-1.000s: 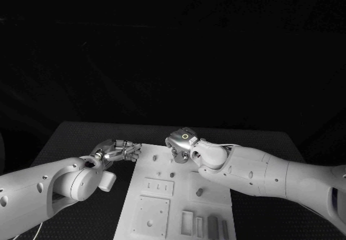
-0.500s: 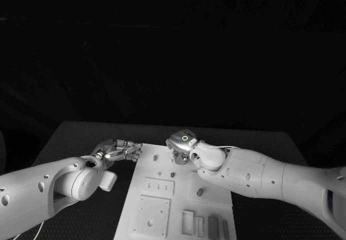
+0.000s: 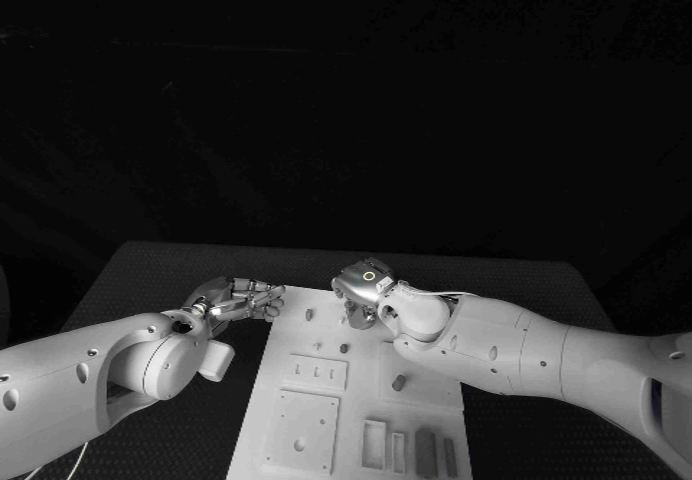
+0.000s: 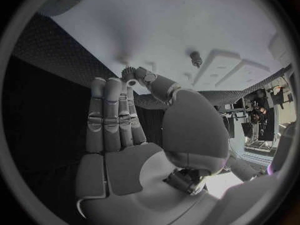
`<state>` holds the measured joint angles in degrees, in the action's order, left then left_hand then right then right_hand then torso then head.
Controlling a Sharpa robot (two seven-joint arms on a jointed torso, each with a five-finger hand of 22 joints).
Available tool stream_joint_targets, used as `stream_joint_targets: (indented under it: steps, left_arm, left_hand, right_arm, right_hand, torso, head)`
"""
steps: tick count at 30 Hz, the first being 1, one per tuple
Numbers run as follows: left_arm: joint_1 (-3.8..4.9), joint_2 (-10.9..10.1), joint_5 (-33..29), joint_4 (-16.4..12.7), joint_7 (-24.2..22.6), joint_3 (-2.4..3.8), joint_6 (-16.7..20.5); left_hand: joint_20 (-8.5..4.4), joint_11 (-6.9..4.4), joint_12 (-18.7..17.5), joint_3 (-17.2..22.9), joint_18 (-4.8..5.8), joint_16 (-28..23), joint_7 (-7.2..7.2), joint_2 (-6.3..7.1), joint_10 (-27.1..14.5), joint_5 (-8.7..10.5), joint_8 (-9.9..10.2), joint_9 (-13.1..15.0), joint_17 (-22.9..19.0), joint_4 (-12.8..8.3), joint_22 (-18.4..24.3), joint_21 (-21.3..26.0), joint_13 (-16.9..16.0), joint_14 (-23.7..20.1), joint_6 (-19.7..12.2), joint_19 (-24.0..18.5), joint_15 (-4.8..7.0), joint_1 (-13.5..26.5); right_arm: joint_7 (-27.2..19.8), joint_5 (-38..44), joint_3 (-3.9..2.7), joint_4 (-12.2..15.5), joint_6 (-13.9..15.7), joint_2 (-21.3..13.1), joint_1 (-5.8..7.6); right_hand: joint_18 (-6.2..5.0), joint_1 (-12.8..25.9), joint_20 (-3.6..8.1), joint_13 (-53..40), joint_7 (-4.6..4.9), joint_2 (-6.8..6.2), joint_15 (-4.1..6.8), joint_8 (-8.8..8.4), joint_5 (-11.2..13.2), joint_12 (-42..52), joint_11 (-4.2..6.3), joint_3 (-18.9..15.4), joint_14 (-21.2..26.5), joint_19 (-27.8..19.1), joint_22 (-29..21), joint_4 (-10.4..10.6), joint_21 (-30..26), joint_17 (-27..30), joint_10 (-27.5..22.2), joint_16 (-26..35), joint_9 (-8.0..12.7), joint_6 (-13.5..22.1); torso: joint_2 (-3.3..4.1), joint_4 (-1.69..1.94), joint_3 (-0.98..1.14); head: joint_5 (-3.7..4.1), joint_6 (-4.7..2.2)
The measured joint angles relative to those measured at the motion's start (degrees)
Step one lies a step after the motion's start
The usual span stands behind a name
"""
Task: Assemble the parts on the task board
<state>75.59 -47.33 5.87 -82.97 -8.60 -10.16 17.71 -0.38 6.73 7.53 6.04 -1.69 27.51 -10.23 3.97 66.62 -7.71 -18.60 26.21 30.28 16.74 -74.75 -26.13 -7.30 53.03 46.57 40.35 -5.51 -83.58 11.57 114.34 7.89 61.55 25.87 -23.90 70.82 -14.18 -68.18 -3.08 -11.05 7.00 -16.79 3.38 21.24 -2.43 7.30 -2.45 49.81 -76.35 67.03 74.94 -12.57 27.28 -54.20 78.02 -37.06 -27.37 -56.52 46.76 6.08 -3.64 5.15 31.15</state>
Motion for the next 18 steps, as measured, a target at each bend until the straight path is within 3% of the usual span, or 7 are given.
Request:
stream_joint_targets:
  steps: [14,18]
  left_arm:
    - [0.0,-0.01,-0.01,-0.06,0.03,0.0,0.0]
    - [0.01,-0.02,-0.01,-0.17,0.02,0.0,0.03]
  left_hand:
    - [0.0,0.0,-0.21,0.0,-0.01,-0.23,0.0,0.0,0.0,0.0,0.0,0.01,0.05,0.0,0.0,0.0,0.0,0.0,0.0,0.0,0.0,0.0]
    - [0.0,0.0,-0.21,0.0,-0.56,-0.22,0.0,0.0,0.0,0.0,0.0,0.01,0.05,0.0,0.0,0.0,0.0,0.0,0.0,0.0,0.0,0.0]
  right_arm:
    - [-0.04,-0.02,0.0,-0.96,-0.01,0.97,0.0]
    - [-0.08,-0.1,0.0,-1.18,0.02,0.9,-0.01]
  right_hand:
    - [-0.01,-0.03,-0.01,0.0,0.0,0.03,-0.04,0.0,0.04,-0.07,0.02,-0.02,-0.02,-0.01,-0.01,-0.01,0.0,0.0,-0.02,0.0,-0.05,0.0]
    - [0.0,-0.03,-0.03,0.0,0.0,0.03,-0.11,0.0,-0.19,-0.12,0.05,-0.02,-0.09,-0.03,-0.04,-0.02,0.21,0.0,-0.05,0.0,-0.05,0.0]
  torso:
    - [-0.02,-0.04,0.05]
    - [0.02,-0.03,0.04]
  head:
    - [-0.14,-0.03]
    - [-0.17,-0.08]
